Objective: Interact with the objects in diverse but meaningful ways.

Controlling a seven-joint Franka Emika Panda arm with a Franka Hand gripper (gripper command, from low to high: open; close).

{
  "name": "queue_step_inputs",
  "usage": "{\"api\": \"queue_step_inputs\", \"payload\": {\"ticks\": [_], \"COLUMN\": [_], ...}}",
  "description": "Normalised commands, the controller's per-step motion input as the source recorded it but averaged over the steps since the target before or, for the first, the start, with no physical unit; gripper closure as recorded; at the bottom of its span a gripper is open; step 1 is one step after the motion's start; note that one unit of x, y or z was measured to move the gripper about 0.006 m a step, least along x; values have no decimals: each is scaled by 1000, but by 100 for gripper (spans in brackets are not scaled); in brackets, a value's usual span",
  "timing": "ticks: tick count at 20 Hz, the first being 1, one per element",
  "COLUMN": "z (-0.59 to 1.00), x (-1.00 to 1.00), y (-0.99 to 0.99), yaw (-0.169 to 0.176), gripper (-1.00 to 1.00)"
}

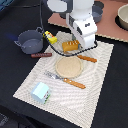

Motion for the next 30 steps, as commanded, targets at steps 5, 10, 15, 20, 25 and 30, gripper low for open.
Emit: {"api": "queue_step_inputs", "payload": {"ticks": [5,10,15,20,25,30], "z": [647,633,427,146,1,0], "x": [-14,-190,-355,-499,-519,-606], "y": [145,56,-14,-206,-448,-483], "yaw": [-12,-2,-6,-34,-86,-115], "gripper": [-100,-100,-100,-100,-100,-100]}}
